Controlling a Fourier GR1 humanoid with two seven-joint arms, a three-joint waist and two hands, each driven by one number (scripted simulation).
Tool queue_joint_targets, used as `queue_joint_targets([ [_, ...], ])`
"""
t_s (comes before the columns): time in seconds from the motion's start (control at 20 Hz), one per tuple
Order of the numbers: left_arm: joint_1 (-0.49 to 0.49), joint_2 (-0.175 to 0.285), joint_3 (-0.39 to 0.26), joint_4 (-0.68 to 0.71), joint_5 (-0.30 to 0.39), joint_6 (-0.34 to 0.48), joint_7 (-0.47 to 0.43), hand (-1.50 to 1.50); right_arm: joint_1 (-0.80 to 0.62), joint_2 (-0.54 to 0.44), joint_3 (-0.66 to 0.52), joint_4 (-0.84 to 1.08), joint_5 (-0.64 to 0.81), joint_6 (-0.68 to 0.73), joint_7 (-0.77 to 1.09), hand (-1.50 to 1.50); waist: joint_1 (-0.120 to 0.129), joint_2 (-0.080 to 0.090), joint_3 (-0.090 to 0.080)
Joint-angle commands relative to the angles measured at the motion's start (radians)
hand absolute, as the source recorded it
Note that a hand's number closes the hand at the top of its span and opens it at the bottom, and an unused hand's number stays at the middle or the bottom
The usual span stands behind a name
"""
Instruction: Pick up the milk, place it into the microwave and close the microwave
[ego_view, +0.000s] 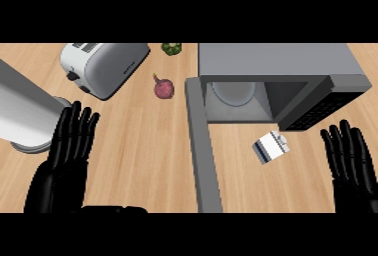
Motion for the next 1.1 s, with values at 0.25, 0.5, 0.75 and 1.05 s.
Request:
queue_joint_targets([
  [0.25, 0.088, -0.011, -0.219, 0.058, -0.076, 0.151, -0.111, -1.5, 0.216, 0.027, 0.081, 0.088, 0.059, 0.001, -0.217, -1.5, 0.001, 0.0, 0.001],
  [0.5, 0.099, -0.011, -0.36, 0.125, -0.106, 0.305, -0.199, -1.5, 0.229, 0.027, 0.053, 0.214, 0.033, 0.0, -0.325, -1.5, 0.0, 0.0, 0.001],
  [0.75, 0.137, -0.01, -0.359, 0.107, -0.115, 0.289, -0.209, -1.5, 0.066, 0.027, 0.011, 0.431, 0.053, -0.084, -0.4, -1.5, 0.006, 0.001, 0.001],
  [1.05, 0.197, 0.003, -0.44, 0.08, -0.107, 0.292, -0.215, -1.5, -0.049, 0.003, -0.101, 0.552, 0.0, -0.047, -0.399, -1.5, 0.007, 0.001, 0.001],
])
